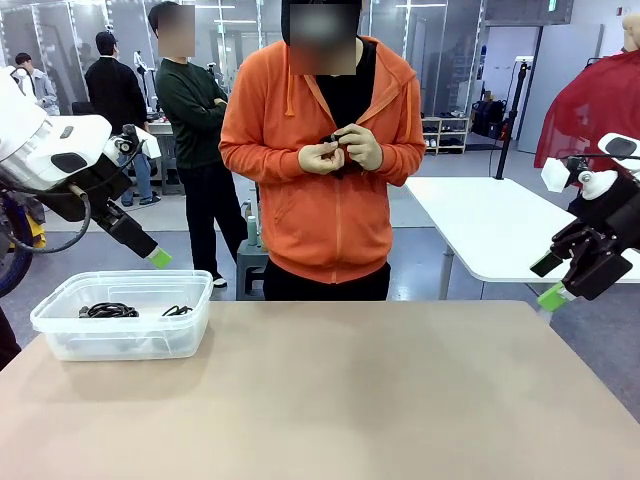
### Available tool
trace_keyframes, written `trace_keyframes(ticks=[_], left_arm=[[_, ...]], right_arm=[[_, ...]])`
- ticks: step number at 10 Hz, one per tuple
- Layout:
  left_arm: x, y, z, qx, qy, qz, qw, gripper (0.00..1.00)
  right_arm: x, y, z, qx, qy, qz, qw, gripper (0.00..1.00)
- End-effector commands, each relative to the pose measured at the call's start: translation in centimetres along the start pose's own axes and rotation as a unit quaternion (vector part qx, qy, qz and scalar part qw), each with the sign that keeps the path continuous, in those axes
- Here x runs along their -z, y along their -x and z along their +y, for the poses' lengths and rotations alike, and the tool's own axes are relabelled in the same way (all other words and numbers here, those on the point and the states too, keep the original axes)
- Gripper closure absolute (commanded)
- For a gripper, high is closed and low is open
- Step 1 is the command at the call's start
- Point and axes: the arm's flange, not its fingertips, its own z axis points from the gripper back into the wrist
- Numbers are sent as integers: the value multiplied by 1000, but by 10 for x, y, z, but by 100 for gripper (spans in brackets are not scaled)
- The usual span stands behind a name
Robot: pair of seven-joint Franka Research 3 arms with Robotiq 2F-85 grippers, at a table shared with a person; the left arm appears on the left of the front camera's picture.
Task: Organize and store the cables.
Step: Place the USB Extension Cable into the Organizing box.
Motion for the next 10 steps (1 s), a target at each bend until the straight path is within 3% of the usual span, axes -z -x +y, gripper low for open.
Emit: trace_keyframes(ticks=[1,10], left_arm=[[1,0,0,-1,-5,3,1000,0],[1,0,0,-1,-5,3,1000,0]], right_arm=[[1,-2,-2,3,3,-2,1000,0],[1,-2,-2,3,3,-2,1000,0]])
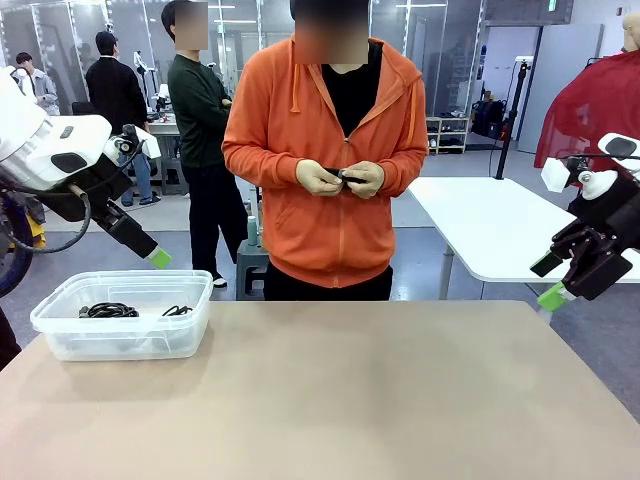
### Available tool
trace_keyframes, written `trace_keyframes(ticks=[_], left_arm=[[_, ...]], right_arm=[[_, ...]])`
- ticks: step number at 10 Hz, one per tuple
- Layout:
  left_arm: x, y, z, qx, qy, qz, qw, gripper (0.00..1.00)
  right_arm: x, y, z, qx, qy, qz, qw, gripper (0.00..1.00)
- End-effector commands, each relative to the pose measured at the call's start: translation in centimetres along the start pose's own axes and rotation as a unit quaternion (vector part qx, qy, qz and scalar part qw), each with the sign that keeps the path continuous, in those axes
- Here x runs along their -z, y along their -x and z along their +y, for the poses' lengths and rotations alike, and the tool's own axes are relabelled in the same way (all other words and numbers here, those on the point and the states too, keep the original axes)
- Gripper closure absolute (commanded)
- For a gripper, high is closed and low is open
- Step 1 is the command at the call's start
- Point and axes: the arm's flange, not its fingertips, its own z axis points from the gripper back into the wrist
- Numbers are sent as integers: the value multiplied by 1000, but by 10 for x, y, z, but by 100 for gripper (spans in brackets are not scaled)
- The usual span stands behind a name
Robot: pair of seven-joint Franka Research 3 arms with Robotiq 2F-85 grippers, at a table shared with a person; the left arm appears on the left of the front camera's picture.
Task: Organize and store the cables.
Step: Place the USB Extension Cable into the Organizing box.
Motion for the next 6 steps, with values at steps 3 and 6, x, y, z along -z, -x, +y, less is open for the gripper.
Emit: trace_keyframes(ticks=[3,6], left_arm=[[1,0,0,-1,-5,3,1000,0],[1,0,0,-1,-5,3,1000,0]], right_arm=[[1,-2,-2,3,3,-2,1000,0],[1,-2,-2,3,3,-2,1000,0]])
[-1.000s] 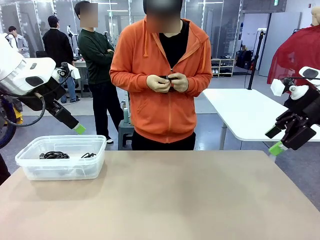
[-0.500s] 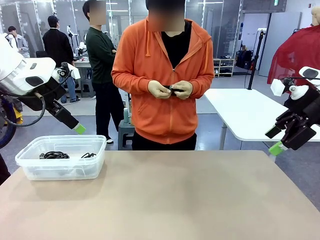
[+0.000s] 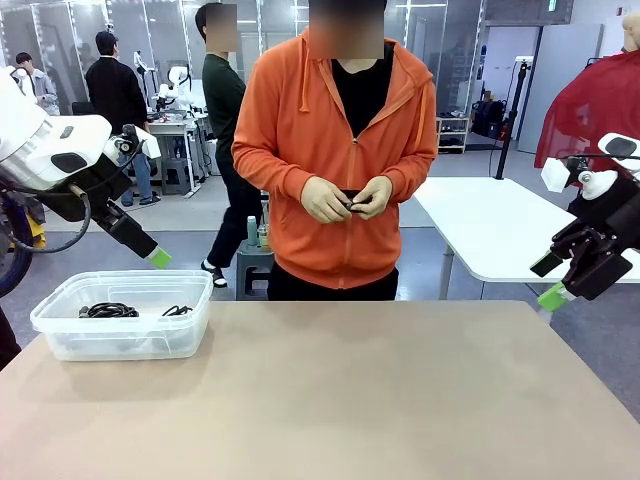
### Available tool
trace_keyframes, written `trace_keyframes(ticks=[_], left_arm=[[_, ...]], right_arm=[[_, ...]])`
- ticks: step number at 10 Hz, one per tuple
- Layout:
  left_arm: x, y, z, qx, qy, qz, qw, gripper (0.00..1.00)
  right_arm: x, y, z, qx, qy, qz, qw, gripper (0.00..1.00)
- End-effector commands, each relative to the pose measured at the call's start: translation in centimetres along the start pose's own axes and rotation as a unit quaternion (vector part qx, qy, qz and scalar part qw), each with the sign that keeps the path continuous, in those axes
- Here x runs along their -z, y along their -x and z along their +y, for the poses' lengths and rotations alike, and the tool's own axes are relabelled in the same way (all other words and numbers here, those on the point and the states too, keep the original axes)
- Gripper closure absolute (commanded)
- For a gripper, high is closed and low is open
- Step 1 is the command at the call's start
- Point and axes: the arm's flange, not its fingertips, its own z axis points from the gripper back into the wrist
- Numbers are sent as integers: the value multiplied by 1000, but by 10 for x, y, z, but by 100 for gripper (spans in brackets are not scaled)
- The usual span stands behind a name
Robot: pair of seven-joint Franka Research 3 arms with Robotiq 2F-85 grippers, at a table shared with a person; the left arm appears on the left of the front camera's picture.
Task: Organize and store the cables.
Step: Place the USB Extension Cable into the Organizing box.
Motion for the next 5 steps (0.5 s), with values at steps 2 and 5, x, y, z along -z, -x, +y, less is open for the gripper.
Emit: trace_keyframes(ticks=[2,5], left_arm=[[1,0,0,-1,-5,3,1000,0],[1,0,0,-1,-5,3,1000,0]], right_arm=[[1,-2,-2,3,3,-2,1000,0],[1,-2,-2,3,3,-2,1000,0]])
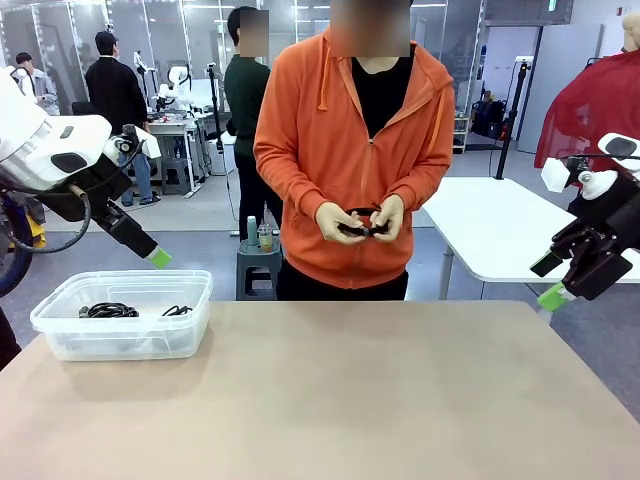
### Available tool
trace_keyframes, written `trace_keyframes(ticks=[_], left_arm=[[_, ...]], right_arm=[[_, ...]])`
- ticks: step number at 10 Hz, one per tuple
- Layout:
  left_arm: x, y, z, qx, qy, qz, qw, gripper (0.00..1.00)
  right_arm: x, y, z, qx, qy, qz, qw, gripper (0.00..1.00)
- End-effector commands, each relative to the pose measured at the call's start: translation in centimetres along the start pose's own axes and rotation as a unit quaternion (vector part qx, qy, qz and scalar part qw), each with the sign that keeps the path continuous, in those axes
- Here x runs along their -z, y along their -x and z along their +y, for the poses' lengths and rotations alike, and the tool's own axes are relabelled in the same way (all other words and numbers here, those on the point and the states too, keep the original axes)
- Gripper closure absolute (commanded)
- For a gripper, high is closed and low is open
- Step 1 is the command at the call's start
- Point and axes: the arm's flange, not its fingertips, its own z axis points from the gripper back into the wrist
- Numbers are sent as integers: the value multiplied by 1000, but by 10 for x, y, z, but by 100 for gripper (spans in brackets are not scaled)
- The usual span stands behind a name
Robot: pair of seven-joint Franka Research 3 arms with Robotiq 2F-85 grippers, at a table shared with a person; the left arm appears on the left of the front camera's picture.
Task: Organize and store the cables.
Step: Place the USB Extension Cable into the Organizing box.
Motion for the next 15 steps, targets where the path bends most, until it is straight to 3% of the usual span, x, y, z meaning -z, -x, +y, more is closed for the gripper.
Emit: trace_keyframes(ticks=[1,15], left_arm=[[1,0,0,-1,-5,3,1000,0],[1,0,0,-1,-5,3,1000,0]], right_arm=[[1,-2,-2,3,3,-2,1000,0],[1,-2,-2,3,3,-2,1000,0]])
